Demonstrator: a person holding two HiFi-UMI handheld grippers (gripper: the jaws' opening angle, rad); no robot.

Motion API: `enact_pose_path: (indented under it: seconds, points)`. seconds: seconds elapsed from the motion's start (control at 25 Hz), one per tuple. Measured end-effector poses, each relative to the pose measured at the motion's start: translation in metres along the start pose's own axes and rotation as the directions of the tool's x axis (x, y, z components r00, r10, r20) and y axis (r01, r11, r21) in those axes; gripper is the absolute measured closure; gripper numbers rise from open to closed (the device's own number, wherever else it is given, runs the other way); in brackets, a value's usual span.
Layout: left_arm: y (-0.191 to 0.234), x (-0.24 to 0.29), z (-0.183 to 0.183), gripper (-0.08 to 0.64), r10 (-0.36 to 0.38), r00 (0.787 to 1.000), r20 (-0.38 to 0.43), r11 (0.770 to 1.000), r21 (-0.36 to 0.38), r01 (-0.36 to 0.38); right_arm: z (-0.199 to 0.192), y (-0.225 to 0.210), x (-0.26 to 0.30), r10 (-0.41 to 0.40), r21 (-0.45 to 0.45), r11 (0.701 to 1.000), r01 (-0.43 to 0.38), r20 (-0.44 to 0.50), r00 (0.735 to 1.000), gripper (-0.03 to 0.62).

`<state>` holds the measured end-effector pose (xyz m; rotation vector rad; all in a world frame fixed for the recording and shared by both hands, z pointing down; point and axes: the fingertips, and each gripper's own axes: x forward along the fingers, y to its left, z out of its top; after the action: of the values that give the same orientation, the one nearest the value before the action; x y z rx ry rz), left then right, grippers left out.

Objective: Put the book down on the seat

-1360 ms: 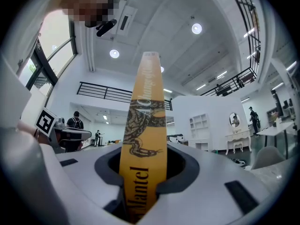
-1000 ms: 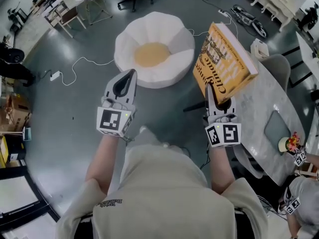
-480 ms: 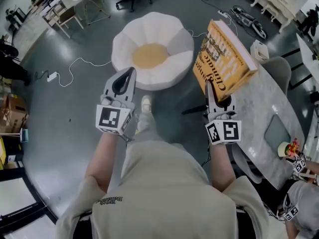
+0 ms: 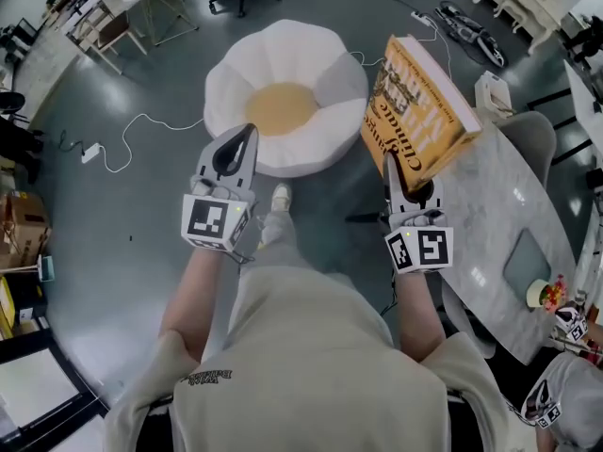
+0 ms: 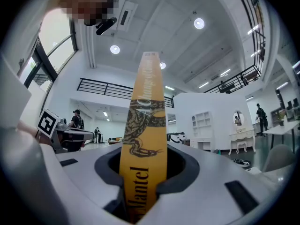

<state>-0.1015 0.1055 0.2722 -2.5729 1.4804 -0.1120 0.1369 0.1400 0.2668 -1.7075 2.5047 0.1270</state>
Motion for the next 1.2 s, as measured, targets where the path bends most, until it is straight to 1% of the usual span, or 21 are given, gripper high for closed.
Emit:
enact_pose_path:
  seconds: [0.36, 0.56, 0.8, 1.0, 1.2]
  points:
    - [0.072, 0.080, -0.022, 0.550, -0.046, 0.999, -0.025, 0.999, -0.012, 0.045, -0.024, -0.014, 0.092, -0.057, 0.008, 0.998, 0.057, -0.044, 0.997, 0.448]
    - [0.120, 0.124, -0.031, 0.549, -0.081, 0.996, -0.034, 0.996, -0.037, 0.080, -0.032, -0.013, 0.154, -0.088, 0.012, 0.996, 0.090, -0.076, 0.993, 0.448]
    - [0.171, 0.176, -0.043, 0.549, -0.119, 0.992, -0.035, 0.992, -0.056, 0.117, -0.040, -0.015, 0.227, -0.116, 0.009, 0.993, 0.117, -0.093, 0.989, 0.448]
    - [0.199, 0.210, -0.049, 0.549, -0.147, 0.989, -0.033, 0.987, -0.069, 0.144, -0.039, -0.019, 0.273, -0.133, -0.005, 0.991, 0.133, -0.091, 0.987, 0.448]
    - [0.215, 0.235, -0.051, 0.549, -0.165, 0.986, -0.025, 0.984, -0.078, 0.162, -0.040, -0.023, 0.304, -0.146, -0.008, 0.989, 0.146, -0.096, 0.985, 0.448]
